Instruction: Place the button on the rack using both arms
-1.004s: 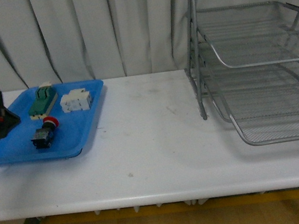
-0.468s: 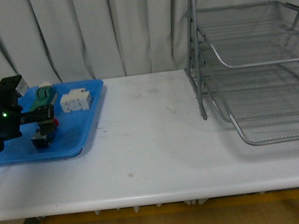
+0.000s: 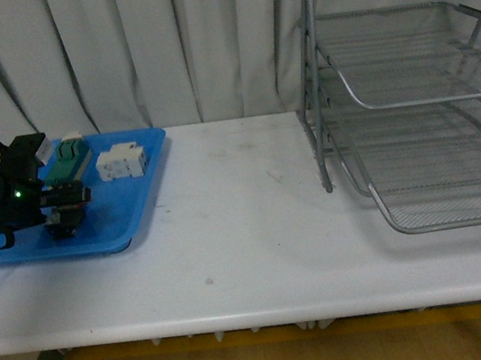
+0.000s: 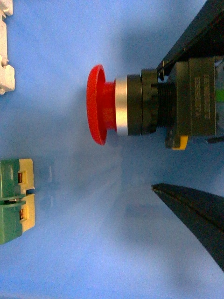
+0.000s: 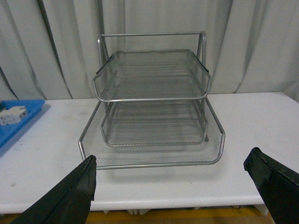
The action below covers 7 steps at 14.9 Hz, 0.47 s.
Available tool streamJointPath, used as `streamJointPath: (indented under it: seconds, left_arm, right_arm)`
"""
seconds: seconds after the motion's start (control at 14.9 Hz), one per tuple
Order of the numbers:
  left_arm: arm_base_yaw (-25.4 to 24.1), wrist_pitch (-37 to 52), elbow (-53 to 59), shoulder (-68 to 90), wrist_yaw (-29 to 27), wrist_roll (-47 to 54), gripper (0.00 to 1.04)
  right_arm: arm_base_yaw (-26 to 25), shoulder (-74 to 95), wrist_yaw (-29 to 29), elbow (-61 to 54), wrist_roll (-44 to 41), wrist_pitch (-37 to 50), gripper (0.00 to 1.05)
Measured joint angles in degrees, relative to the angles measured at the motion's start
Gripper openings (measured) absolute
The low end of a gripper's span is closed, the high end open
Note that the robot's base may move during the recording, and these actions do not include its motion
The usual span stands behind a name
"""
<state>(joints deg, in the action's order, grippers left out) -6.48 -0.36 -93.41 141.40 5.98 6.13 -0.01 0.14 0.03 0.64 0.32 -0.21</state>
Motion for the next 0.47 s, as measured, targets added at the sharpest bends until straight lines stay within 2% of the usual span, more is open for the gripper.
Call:
streamJointPath:
  seconds: [0.07, 0.2, 0.47]
  left_arm:
    - [-0.1, 1.8, 1.2, -0.3, 0.1, -0.1, 0.59]
    - [-0.2, 6.5, 10.5, -6.2, 2.4, -0.6, 0.39]
    - [-1.1, 13.9, 30.7, -32.5, 3.7, 0.2, 0.36]
  right_arm:
    - [0.0, 0.0, 0.0, 0.0, 0.0, 0.0, 0.98]
    - [0.0, 0.0, 0.0, 0.0, 0.0, 0.0, 0.98]
    - [0.0, 0.0, 0.0, 0.0, 0.0, 0.0, 0.98]
